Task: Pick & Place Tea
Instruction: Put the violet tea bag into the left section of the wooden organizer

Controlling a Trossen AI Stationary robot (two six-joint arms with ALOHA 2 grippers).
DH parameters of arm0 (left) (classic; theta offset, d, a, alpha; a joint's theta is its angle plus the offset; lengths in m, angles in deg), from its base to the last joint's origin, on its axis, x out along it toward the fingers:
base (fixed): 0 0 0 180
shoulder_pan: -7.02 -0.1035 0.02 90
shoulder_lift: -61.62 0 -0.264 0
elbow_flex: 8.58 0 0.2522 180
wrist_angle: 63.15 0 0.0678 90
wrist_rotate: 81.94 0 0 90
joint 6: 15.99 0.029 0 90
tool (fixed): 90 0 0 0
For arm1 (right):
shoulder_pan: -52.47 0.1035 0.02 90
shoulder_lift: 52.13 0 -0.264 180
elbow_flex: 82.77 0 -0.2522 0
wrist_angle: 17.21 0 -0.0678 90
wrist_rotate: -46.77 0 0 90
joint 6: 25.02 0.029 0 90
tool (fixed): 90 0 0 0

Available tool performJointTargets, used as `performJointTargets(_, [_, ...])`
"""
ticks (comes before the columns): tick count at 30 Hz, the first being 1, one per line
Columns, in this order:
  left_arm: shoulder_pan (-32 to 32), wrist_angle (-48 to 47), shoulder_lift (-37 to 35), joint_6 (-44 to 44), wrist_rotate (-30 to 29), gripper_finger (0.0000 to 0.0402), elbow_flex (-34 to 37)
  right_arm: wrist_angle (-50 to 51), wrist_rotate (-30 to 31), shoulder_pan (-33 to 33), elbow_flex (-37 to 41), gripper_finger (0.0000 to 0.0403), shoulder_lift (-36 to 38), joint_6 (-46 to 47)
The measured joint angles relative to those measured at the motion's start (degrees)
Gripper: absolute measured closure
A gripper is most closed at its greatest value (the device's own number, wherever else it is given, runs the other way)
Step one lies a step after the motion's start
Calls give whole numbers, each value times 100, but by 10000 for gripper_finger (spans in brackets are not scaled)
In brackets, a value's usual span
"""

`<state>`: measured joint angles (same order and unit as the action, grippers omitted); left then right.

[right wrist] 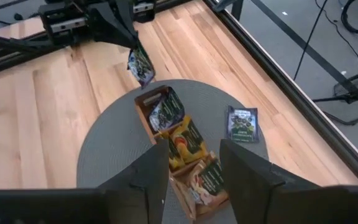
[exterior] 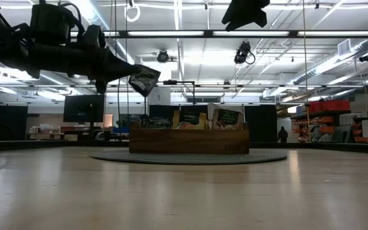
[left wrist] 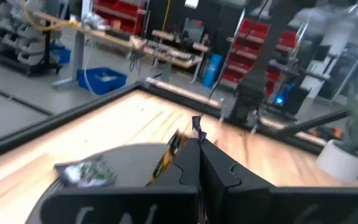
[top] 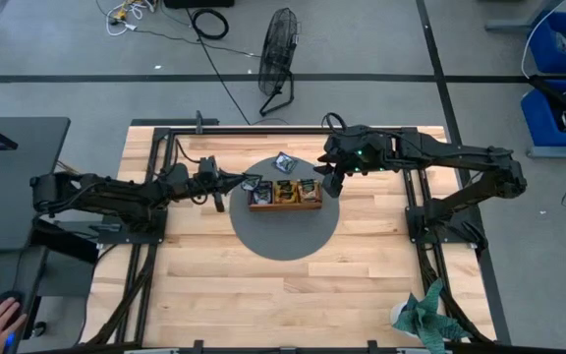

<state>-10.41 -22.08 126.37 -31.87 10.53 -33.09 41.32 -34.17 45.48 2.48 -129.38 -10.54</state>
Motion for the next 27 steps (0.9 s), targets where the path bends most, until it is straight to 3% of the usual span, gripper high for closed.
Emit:
performJointTargets(8, [-202,-212,391,93,-7,400,-15,195,0,-93,0,252,0,-275])
performJointTargets(22, [-157,1146,2161,-89,96,400,-385,161,0,-323,0,252,-2,-297])
performJointTargets(27, [-162,1303,2600,-172,420,400,-596,168,2,-323,0,252,-2,-172])
